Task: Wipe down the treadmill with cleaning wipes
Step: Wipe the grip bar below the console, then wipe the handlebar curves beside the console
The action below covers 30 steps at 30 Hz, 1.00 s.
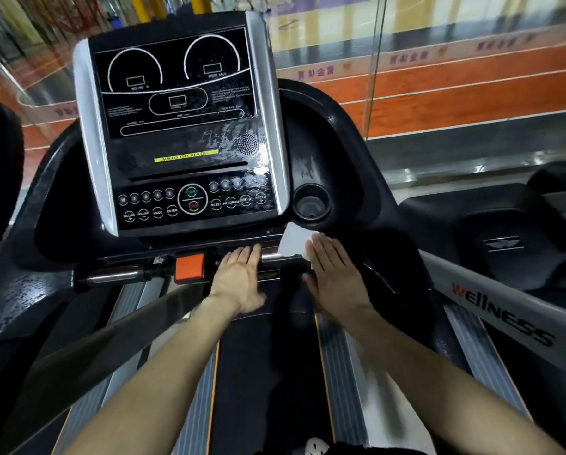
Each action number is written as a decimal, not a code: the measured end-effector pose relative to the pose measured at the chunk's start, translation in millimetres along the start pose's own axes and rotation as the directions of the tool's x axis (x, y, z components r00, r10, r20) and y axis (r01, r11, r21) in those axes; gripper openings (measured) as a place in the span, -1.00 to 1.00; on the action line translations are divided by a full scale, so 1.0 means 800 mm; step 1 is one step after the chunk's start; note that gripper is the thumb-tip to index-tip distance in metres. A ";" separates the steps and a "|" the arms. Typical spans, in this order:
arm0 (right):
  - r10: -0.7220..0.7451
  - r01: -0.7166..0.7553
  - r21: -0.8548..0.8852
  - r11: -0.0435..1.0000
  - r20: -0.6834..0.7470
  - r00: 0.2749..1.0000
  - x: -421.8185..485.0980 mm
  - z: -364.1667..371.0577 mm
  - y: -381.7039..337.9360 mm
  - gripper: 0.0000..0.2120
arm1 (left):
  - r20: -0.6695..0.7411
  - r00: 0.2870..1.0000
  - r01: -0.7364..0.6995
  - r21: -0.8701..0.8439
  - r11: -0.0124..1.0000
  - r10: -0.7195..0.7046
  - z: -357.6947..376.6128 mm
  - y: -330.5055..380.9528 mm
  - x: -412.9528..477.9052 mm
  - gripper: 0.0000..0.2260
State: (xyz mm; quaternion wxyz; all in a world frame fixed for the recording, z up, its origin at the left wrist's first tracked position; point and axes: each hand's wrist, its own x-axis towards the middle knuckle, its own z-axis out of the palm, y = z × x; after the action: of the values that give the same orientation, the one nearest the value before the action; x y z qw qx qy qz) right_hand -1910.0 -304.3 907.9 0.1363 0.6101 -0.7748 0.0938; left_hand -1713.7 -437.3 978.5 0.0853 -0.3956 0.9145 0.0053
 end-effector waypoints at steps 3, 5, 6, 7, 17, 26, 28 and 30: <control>0.097 -0.095 0.057 0.994 -0.025 0.995 0.010 0.000 -0.025 -0.33 | -0.003 1.000 0.018 -0.046 0.999 -0.018 -0.003 -0.001 0.002 0.07; 0.058 -0.058 0.020 0.998 -0.010 0.998 0.015 -0.005 -0.020 -0.37 | 0.013 1.000 0.015 -0.060 0.998 -0.014 -0.006 -0.003 -0.001 0.07; 0.011 -0.010 0.024 1.000 -0.024 1.000 0.018 -0.011 -0.010 -0.40 | 0.017 1.000 0.014 -0.061 0.998 -0.013 -0.007 -0.002 -0.002 0.07; -0.025 0.028 0.066 0.997 -0.049 0.998 0.020 -0.017 0.003 -0.45 | 0.018 1.000 0.012 -0.061 0.998 -0.010 -0.007 -0.002 -0.004 0.06; 0.100 -0.267 0.773 0.575 0.257 0.961 0.069 -0.127 0.013 -0.71 | -0.191 0.981 -0.138 -0.585 0.799 0.029 -0.046 -0.032 0.002 -0.11; 0.108 -0.429 0.867 0.252 0.416 0.903 0.140 -0.084 -0.094 -0.77 | -0.362 0.900 -0.156 -0.787 0.596 -0.242 -0.059 -0.098 -0.054 -0.75; 0.028 -0.530 0.840 0.117 0.530 0.847 0.158 -0.096 -0.144 -0.75 | -0.415 0.850 -0.126 -0.759 0.639 -0.326 -0.059 -0.120 -0.075 -0.86; -0.103 -0.616 0.786 -0.055 0.609 0.787 0.171 -0.127 -0.202 -0.75 | -0.425 0.812 -0.076 -0.756 0.650 -0.399 -0.055 -0.149 -0.097 -0.89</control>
State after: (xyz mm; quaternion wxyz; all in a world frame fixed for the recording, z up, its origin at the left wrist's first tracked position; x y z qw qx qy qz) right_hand -1773.4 -436.6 1045.1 -0.5573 0.3523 -0.5862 0.4709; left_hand -1582.0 -466.8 1041.2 -0.3540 -0.4624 0.7723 0.2538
